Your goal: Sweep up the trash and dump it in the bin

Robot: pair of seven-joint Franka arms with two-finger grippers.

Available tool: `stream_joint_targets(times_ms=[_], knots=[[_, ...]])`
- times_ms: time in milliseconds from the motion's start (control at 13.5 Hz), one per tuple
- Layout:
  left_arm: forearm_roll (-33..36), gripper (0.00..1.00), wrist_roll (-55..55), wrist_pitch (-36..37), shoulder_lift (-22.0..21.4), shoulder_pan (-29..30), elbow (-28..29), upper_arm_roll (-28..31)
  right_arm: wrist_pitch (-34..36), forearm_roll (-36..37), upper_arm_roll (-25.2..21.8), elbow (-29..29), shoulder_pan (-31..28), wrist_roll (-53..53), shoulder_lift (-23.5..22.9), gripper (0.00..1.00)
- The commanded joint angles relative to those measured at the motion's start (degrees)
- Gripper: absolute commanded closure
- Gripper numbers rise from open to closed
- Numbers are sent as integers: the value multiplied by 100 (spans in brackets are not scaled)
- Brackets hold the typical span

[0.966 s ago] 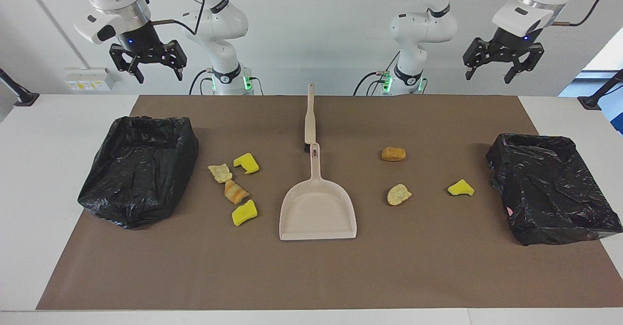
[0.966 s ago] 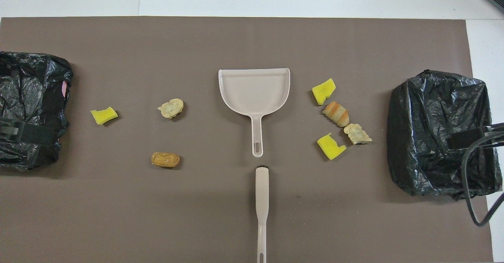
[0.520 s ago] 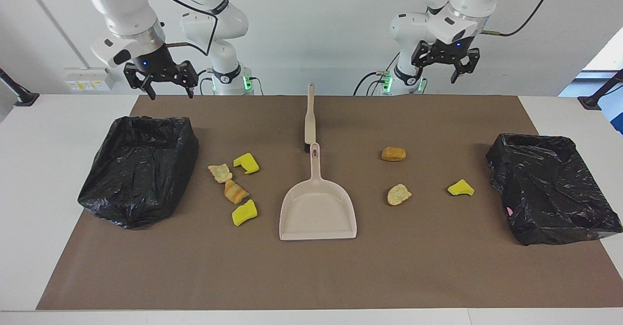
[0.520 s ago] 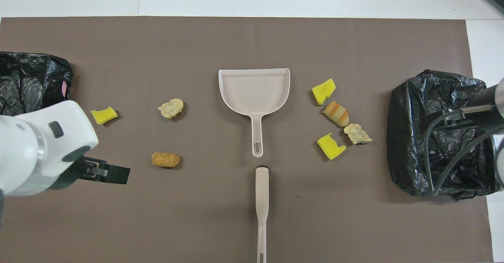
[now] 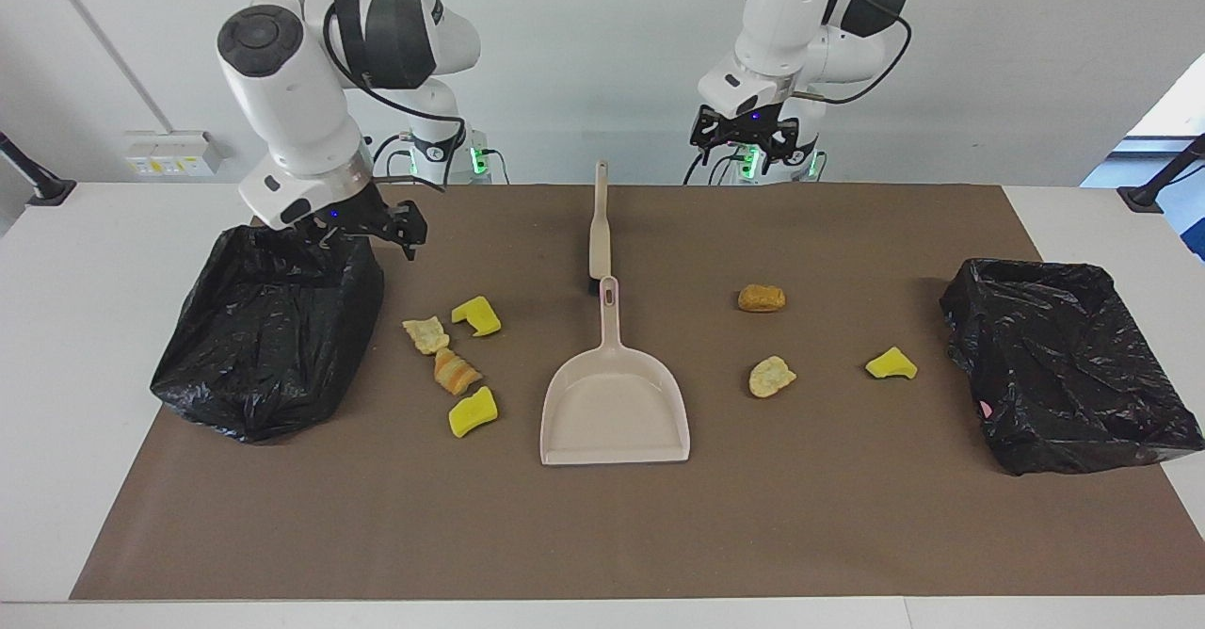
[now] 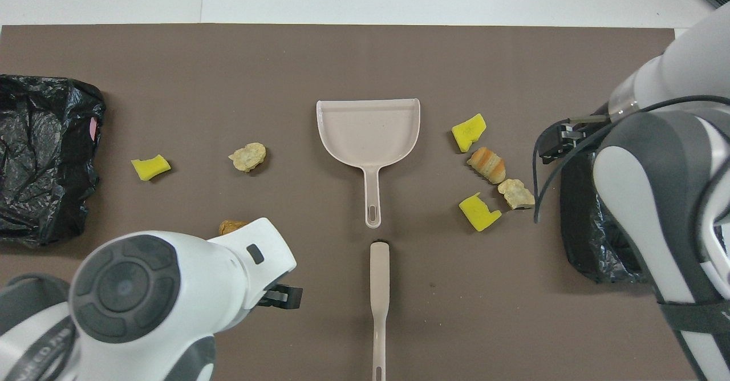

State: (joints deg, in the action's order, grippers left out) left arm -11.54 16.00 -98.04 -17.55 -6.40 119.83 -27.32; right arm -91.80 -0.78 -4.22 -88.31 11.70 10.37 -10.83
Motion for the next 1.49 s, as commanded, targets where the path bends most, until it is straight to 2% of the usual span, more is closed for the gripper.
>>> stream_joint_targets(times_ms=[0,149,297,669,892,1189,1412], knots=[[-287,0,315,-390,-275,-10,505,-343,-240,-274,61,481,138,571,-682,0],[-401,0,814,-890,-266,-10,769,-791,-435,-283,61,472,436,755,-963,0],[-490,0,1185,-1112,-187,-10,910,-1099,-715,-545,61,472,718,1482,-1244,0],[-727,0,2345,-2280,-21,-1,1508,-2110,-1050,-950,61,481,1114,1661,-1658,0],[-780,0,2775,-2771,348,-1,1534,-2461,-1138,-1134,70,472,1351,1723,-1782,0],[-780,0,2786,-3379,858,-10,1561,-2681,-1296,-1582,70,446,1457,1925,-1799,0],[-780,0,2716,-3502,1183,-1,1561,-2718,-1402,-1706,70,411,1694,1943,-1791,0]])
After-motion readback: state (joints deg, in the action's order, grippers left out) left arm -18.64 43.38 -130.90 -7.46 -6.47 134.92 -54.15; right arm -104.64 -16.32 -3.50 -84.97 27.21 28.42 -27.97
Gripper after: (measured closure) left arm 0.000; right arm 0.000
